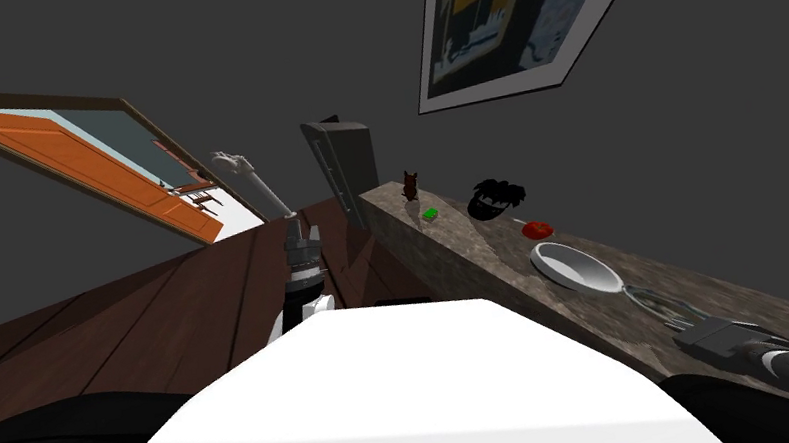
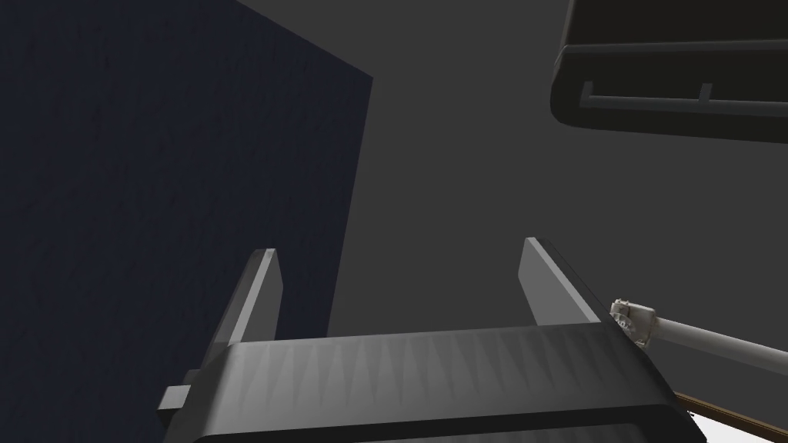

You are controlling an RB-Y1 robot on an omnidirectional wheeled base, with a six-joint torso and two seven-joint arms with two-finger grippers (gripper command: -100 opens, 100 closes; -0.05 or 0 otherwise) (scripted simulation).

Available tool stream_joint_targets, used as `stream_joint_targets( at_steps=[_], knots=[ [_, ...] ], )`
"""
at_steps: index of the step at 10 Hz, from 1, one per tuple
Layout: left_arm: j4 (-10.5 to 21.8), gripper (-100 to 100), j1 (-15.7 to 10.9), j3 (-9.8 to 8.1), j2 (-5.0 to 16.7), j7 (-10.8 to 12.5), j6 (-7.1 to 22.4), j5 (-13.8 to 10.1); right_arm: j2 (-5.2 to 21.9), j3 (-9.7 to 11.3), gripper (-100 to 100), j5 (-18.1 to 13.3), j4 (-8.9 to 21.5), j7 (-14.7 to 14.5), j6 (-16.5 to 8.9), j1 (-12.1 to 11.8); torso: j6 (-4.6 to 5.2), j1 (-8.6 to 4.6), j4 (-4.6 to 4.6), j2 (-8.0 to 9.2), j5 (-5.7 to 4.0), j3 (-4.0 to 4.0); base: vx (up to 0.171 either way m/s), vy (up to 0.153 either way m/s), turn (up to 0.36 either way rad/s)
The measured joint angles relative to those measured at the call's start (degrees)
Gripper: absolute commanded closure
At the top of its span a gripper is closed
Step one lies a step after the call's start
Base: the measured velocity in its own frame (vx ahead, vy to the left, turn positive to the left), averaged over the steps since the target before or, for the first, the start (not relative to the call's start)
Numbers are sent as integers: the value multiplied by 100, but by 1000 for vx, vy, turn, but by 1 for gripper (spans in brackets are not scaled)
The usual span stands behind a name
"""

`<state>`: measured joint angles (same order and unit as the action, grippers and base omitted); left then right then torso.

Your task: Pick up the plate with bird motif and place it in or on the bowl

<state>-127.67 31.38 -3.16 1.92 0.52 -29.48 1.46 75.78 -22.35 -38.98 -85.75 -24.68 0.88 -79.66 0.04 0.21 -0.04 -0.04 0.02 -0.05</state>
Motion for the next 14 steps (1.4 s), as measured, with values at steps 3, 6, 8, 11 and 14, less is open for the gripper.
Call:
stream_joint_targets(
  at_steps=[3, 6, 8, 11, 14],
  knots=[
    [0, 0, 0, 0, 0, 0, 0, 0, -1, 3, 100, 1, -4, 2, -7, -3, 1, -1, -1, 0, -11, -1, 2, 2, 5],
    [0, 0, 0, 0, 0, 0, 0, 0, 70, -46, 100, 19, -40, 26, -32, -11, -4, -8, 0, 0, -14, 0, -16, -16, -46],
    [0, 0, 0, 0, 0, 0, 0, 0, 218, -34, 100, 59, -35, 87, -111, 66, -16, -5, 1, -8, -17, -4, -15, 1, 11],
    [0, 0, 0, 0, 0, 0, 0, 0, 236, -53, 100, 66, -52, 95, -125, 55, -19, -2, 0, -15, -18, -7, -13, 0, 7],
    [0, 0, 0, 0, 0, 0, 0, 0, 304, -77, 100, 84, -60, 121, -149, 70, -22, 0, 0, -18, -18, -9, -12, 1, 3]
  ],
)
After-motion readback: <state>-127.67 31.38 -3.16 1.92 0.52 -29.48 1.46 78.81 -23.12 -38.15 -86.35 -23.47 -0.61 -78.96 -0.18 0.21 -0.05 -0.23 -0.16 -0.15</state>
